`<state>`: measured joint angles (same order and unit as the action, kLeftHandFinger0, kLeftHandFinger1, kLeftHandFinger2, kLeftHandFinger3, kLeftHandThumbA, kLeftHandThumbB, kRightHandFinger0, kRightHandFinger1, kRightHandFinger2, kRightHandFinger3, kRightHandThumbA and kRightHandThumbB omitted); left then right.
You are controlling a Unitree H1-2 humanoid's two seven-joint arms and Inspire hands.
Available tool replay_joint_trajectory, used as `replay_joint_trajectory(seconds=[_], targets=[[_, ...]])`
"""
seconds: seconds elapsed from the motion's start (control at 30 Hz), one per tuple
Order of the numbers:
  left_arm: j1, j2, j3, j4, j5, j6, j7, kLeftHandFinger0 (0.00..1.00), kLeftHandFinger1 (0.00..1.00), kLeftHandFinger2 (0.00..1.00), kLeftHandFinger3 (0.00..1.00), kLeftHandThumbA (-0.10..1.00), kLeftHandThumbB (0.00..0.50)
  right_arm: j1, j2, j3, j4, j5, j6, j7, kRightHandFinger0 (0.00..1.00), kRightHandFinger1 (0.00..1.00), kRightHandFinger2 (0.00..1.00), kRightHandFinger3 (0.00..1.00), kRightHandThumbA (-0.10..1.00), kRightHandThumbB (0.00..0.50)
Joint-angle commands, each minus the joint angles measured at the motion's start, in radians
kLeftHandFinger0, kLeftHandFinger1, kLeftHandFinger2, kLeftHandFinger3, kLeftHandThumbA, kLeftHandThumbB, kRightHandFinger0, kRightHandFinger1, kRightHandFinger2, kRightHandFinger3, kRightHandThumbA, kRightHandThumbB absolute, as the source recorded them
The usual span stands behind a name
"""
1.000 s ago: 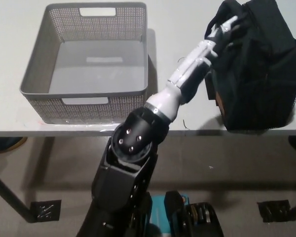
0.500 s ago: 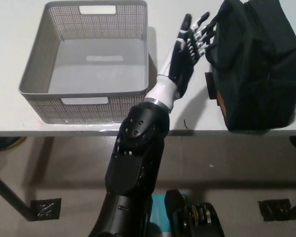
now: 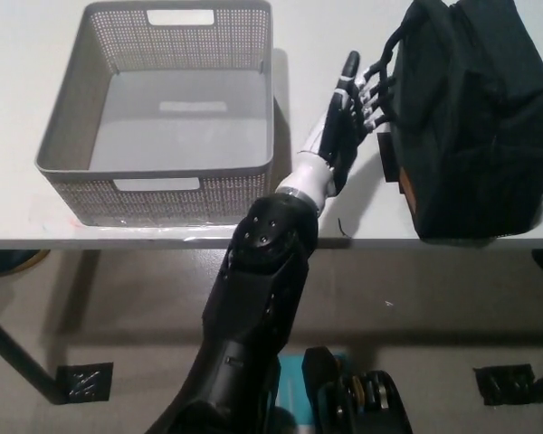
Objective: Use both hands to pick up a lunch bag on the right hand side and place it into a container on the left hand side
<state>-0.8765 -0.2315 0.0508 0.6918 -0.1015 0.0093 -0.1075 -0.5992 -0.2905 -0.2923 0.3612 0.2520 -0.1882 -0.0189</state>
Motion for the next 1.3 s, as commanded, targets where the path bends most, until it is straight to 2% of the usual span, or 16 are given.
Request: replay_joint_trajectory(seconds=[0.0,0.13,0.2,0.37,0.5,0.63,0.73,0.87,0.93,1.07,1.1,1.13,1.17,1.27], targets=[[-0.117,0.006,-0.033,0.129,0.032,-0.064,0.009,1.0,1.0,1.0,1.0,1.0,0.374,-0.109,-0.014,0.023,0.094,0.019,-0.066,0.063,1.0,1.0,1.0,1.0,1.0,0.172],[-0.155,0.011,-0.03,0.228,0.024,-0.098,0.016,1.0,1.0,1.0,1.0,1.0,0.379,-0.158,-0.009,0.03,0.192,0.037,-0.067,0.097,1.0,1.0,1.0,1.0,1.0,0.184],[-0.173,0.013,-0.023,0.281,0.015,-0.118,0.018,1.0,1.0,1.0,1.0,1.0,0.39,-0.196,-0.008,0.022,0.28,0.076,-0.054,0.144,1.0,1.0,1.0,1.0,1.0,0.215],[-0.197,0.027,0.002,0.359,-0.006,-0.146,0.015,1.0,1.0,1.0,1.0,1.0,0.387,-0.321,-0.007,-0.038,0.558,0.196,0.014,0.299,1.0,1.0,1.0,1.0,1.0,0.181],[-0.217,0.04,0.015,0.402,-0.005,-0.15,0.025,1.0,1.0,1.0,1.0,1.0,0.408,-0.438,-0.007,-0.1,0.796,0.245,0.04,0.4,1.0,1.0,1.0,1.0,1.0,0.218],[-0.239,0.046,0.021,0.447,-0.001,-0.159,0.031,1.0,1.0,1.0,1.0,1.0,0.408,-0.483,0.007,-0.137,0.882,0.26,0.057,0.432,1.0,1.0,1.0,1.0,1.0,0.216],[-0.277,0.047,0.022,0.512,0.002,-0.153,0.031,1.0,1.0,1.0,1.0,1.0,0.427,-0.508,0.033,-0.17,0.926,0.276,0.068,0.438,1.0,1.0,1.0,1.0,1.0,0.218],[-0.323,0.045,-0.008,0.575,0.028,-0.144,0.009,1.0,1.0,1.0,1.0,1.0,0.407,-0.521,0.06,-0.177,0.951,0.264,0.053,0.434,1.0,1.0,1.0,1.0,1.0,0.222],[-0.359,0.031,-0.037,0.611,0.049,-0.12,-0.019,1.0,1.0,1.0,1.0,1.0,0.429,-0.518,0.078,-0.163,0.949,0.241,0.014,0.406,1.0,1.0,1.0,1.0,1.0,0.245],[-0.404,-0.002,-0.113,0.644,0.103,-0.128,-0.037,1.0,1.0,1.0,1.0,1.0,0.424,-0.512,0.092,-0.157,0.931,0.235,-0.024,0.396,1.0,1.0,1.0,1.0,1.0,0.227],[-0.413,-0.016,-0.128,0.647,0.109,-0.132,-0.041,1.0,1.0,1.0,1.0,1.0,0.439,-0.508,0.098,-0.158,0.915,0.234,-0.039,0.376,1.0,1.0,1.0,1.0,1.0,0.22],[-0.42,-0.024,-0.138,0.651,0.113,-0.136,-0.041,1.0,1.0,1.0,1.0,1.0,0.43,-0.505,0.101,-0.159,0.908,0.233,-0.053,0.364,1.0,1.0,1.0,1.0,1.0,0.221],[-0.424,-0.028,-0.154,0.654,0.121,-0.147,-0.041,1.0,1.0,1.0,1.0,1.0,0.385,-0.503,0.102,-0.155,0.904,0.226,-0.072,0.347,1.0,1.0,1.0,1.0,1.0,0.218],[-0.435,-0.05,-0.2,0.661,0.147,-0.145,-0.024,1.0,1.0,1.0,1.0,1.0,0.403,-0.478,0.1,-0.162,0.861,0.233,-0.097,0.328,1.0,1.0,1.0,1.0,1.0,0.202]])
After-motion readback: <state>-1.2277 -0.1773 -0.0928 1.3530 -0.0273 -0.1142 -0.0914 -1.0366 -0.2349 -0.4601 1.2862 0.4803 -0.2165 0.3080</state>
